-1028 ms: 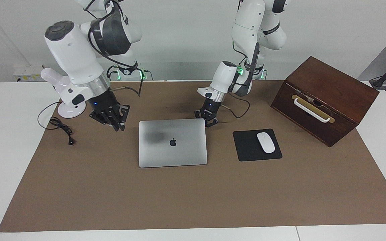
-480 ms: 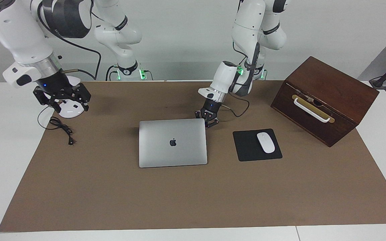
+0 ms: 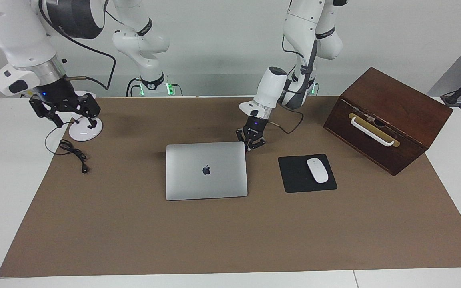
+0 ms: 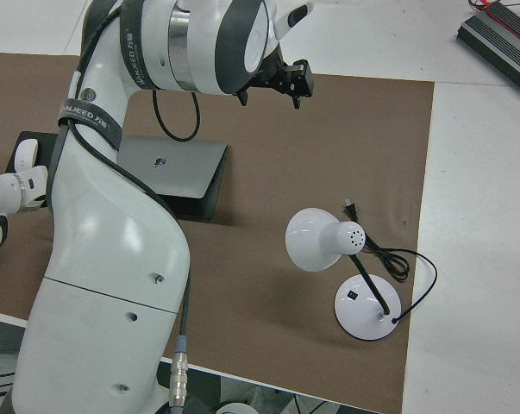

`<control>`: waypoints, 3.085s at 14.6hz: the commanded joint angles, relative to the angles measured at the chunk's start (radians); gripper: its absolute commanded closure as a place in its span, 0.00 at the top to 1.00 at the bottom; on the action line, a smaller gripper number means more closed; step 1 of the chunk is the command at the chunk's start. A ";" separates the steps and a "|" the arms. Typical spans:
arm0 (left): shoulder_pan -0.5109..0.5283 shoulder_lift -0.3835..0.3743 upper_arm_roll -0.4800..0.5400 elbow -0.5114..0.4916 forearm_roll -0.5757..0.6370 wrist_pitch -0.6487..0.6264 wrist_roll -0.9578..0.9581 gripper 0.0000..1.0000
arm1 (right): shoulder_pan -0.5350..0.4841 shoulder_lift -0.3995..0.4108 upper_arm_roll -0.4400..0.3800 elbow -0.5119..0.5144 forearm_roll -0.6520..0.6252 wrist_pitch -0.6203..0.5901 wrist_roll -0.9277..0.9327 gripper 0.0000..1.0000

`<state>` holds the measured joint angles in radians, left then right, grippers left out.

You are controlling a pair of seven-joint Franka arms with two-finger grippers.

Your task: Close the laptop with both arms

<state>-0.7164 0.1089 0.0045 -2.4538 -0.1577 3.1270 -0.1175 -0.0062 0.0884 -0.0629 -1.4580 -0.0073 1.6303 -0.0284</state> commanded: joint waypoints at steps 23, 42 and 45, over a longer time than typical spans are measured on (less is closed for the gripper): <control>0.391 -0.443 0.011 0.242 0.110 -1.076 0.033 1.00 | 0.032 -0.108 0.018 -0.084 0.041 -0.020 0.085 1.00; 0.686 -0.221 0.012 0.815 0.107 -1.519 0.025 1.00 | 0.005 -0.148 0.006 -0.194 0.032 0.046 0.039 1.00; 0.686 -0.203 0.012 0.820 0.107 -1.532 0.025 1.00 | 0.000 -0.148 0.008 -0.194 0.032 0.046 0.038 1.00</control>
<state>-0.0414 -0.1313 0.0265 -1.6763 -0.0646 1.6335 -0.0865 0.0119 -0.0312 -0.0624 -1.6140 0.0241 1.6531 0.0416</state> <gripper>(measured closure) 0.000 0.000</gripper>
